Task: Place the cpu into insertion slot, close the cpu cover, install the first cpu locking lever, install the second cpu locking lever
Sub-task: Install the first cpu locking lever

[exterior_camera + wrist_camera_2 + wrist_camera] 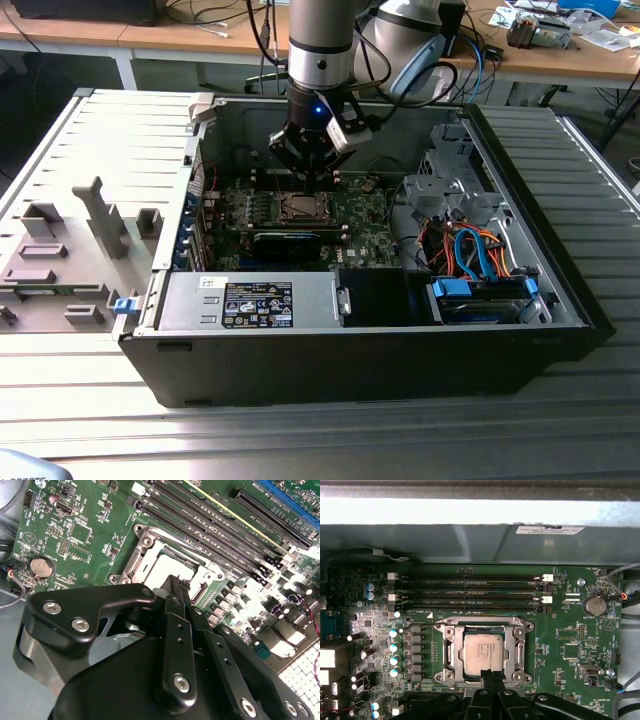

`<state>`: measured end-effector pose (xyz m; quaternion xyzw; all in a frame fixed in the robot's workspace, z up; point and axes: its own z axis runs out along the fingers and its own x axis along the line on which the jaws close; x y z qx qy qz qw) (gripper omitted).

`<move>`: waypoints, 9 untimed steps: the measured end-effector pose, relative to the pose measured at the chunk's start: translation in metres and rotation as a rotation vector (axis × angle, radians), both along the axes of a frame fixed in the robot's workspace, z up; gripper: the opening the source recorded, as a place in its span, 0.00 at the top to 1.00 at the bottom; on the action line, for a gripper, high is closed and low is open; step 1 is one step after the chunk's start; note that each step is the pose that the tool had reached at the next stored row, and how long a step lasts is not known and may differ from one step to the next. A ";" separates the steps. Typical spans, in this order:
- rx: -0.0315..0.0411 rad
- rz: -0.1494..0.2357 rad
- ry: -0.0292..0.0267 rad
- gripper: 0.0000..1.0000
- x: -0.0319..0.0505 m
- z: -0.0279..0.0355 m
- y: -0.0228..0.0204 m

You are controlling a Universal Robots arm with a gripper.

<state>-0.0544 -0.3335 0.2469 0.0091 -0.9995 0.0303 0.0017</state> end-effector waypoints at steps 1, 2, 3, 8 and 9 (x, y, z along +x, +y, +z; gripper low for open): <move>0.0000 0.001 0.0000 0.89 0.0000 0.0000 0.0000; 0.0000 0.001 0.0000 0.89 0.0000 0.0000 0.0000; 0.0000 0.002 0.0000 0.89 0.0000 0.0000 0.0000; 0.0000 0.007 0.0001 0.89 0.0001 0.0000 0.0000; 0.0000 0.007 0.0001 0.89 0.0001 0.0000 0.0000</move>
